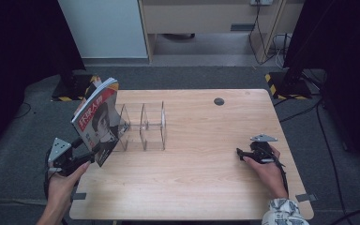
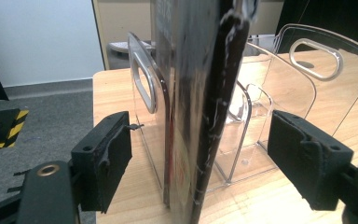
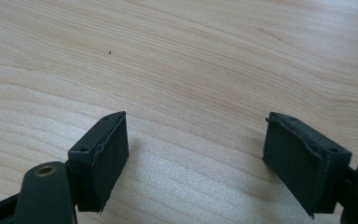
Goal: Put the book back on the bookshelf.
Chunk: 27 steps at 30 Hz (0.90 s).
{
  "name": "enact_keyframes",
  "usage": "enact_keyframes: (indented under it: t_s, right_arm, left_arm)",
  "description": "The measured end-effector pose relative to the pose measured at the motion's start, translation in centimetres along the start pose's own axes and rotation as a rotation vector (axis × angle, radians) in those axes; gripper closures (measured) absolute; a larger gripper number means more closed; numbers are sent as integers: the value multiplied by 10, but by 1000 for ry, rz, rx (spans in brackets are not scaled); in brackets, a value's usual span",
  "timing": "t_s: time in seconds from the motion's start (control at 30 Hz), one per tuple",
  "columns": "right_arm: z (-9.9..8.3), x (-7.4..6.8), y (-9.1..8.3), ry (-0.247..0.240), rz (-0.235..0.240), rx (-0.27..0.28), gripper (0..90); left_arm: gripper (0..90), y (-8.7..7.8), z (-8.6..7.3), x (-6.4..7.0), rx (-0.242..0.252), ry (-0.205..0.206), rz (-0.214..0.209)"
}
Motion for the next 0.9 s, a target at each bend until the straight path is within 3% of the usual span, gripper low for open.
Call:
enact_keyframes:
  t_s: [0.53,0.9]
  right_arm:
    - [0,0,0,-2,-1,0,222]
    - [0,0,0,0,0,0,222]
  left_arm:
    - [216,-8,-17,2,-26,8,-8]
    - [218,-16,-38,5,-68,8,-30]
Point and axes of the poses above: each handheld gripper's, and its own axes: y roughly forward along the jaws, z roughly out of its top, x roughly to its right, the point moved 1 cm from there along y, roughly forward along the jaws, and after that the axes turned 7 degrees about z, right-handed, at the moved point
